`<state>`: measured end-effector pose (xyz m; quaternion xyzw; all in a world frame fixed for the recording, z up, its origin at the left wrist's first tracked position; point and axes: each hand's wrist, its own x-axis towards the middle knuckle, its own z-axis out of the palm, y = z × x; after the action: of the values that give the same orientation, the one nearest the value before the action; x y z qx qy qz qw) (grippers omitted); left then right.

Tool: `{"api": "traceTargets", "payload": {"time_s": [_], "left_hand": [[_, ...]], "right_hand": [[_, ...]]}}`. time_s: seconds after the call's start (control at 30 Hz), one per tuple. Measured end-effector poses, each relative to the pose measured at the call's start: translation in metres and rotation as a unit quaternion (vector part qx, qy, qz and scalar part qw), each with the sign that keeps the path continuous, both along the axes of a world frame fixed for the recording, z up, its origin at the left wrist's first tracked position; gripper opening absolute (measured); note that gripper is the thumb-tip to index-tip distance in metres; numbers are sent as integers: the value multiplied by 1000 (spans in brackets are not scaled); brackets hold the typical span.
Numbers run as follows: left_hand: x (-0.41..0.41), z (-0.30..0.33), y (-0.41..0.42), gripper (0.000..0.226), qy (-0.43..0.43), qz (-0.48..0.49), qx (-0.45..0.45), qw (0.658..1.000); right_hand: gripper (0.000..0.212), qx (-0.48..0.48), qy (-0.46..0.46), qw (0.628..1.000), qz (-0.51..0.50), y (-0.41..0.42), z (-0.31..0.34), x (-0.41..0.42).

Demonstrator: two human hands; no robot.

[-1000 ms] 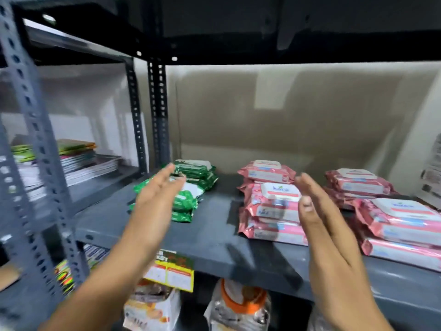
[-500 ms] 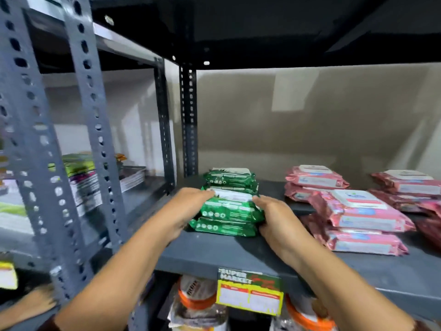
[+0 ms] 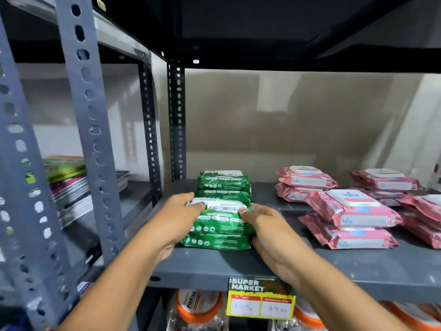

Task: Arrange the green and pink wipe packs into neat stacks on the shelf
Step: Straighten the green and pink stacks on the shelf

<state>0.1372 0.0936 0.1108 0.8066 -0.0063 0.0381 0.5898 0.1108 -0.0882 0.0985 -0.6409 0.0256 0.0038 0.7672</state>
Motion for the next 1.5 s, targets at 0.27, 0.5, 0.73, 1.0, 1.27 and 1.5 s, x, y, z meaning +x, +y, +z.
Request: {"api": "traceTargets", "payload": {"time_s": [0.27,0.5,0.73,1.0,1.27,1.5], "left_hand": [[-11,19,12,71,-92,85,78,989],[-47,10,-20,66,-243,108,72,961],[-69,-35,-75,67,-321,87,286,899],[-88,-12,-169,27,-138,47,-143,979],[-96,38,-260,46,31,-62,-276,959],[-76,29,-268,50,36,-67,-215,974]], "right_hand": [[67,-124,-52,991,-9,8,21,-20],[51,-164,-170,967,-94,-54,17,-66],[56,-443,-260,818,-259,-180,-7,-84],[24,-68,-175,956,-227,-268,12,-94],[40,3,-18,999,-47,-242,31,-76],[52,-35,-22,995,-91,-250,21,-76]]}}
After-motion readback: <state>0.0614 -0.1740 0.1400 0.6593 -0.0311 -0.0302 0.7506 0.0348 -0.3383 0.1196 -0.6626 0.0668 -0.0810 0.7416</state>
